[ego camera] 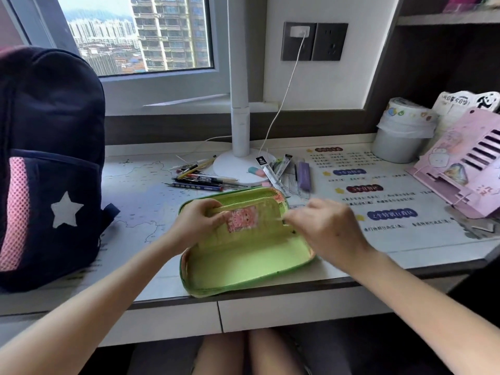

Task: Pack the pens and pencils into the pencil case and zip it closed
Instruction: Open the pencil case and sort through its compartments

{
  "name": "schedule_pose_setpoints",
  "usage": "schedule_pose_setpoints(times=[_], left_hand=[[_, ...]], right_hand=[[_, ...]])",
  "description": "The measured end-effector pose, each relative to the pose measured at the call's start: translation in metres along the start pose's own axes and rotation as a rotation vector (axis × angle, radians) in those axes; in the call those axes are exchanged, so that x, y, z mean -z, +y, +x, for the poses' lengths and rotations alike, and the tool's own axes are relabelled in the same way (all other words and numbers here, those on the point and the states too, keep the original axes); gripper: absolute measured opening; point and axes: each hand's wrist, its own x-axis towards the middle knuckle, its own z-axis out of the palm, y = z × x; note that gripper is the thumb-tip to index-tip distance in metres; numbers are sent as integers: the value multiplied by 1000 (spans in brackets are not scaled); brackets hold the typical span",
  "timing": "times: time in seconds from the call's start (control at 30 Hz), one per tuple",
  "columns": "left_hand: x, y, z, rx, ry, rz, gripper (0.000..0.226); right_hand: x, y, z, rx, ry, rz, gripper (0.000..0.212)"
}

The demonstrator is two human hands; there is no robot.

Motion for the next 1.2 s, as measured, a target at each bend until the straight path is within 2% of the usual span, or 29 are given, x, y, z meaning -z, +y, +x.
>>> schedule_pose_setpoints(times=[0.1, 0.17, 0.2, 0.27, 0.33, 0.37, 0.43, 0.5, 0.57, 0.6, 0.67, 0.73, 0.8, 0.9, 0.97, 1.1, 1.2], left_hand=[[-2, 1, 2, 28, 38, -23, 34], [-2, 0, 2, 29, 38, -48, 29], [-2, -1, 3, 28, 33, -55, 26], [0, -3, 5, 42, 20, -59, 27], [2, -5, 8, 57, -13, -56, 29], [3, -6, 9, 59, -30, -53, 28], [6, -4, 13, 41, -49, -45, 21], [7, -1, 17, 20, -56, -55, 14], [6, 2, 22, 16, -34, -75, 10], [5, 4, 25, 15, -11, -99, 9], [2, 4, 31, 22, 37, -156, 10], [1, 5, 33, 48, 48, -184, 10], [2, 3, 37, 70, 2, -184, 9], [9, 0, 42, 93, -114, -168, 7], [15, -3, 47, 110, -163, -142, 6], [23, -10, 49, 134, -218, -146, 6], [23, -13, 50, 139, -221, -154, 8]], right_hand=[[-25, -18, -15, 107, -107, 122, 5], [-39, -30, -22, 109, -243, 167, 5], [-43, -36, -23, 73, -308, 199, 8], [-42, -43, -20, -61, -417, 363, 36], [-32, -35, -12, -260, -405, 511, 48], [-29, -23, -10, -355, -370, 495, 44], [-26, 14, -13, -479, -375, 297, 29], [-28, 47, -23, -569, -543, 147, 21], [-37, 63, -35, -662, -714, 145, 17], [-43, 69, -39, -691, -735, 155, 13], [-51, 81, -41, -751, -687, 187, 5], [-55, 92, -37, -789, -643, 170, 7], [-64, 102, -31, -778, -604, 79, 5], [-83, 100, -12, -631, -526, -108, 29], [-99, 99, 1, -551, -576, -208, 37], [-119, 97, 17, -438, -722, -474, 34], [-129, 99, 24, -365, -620, -450, 34]])
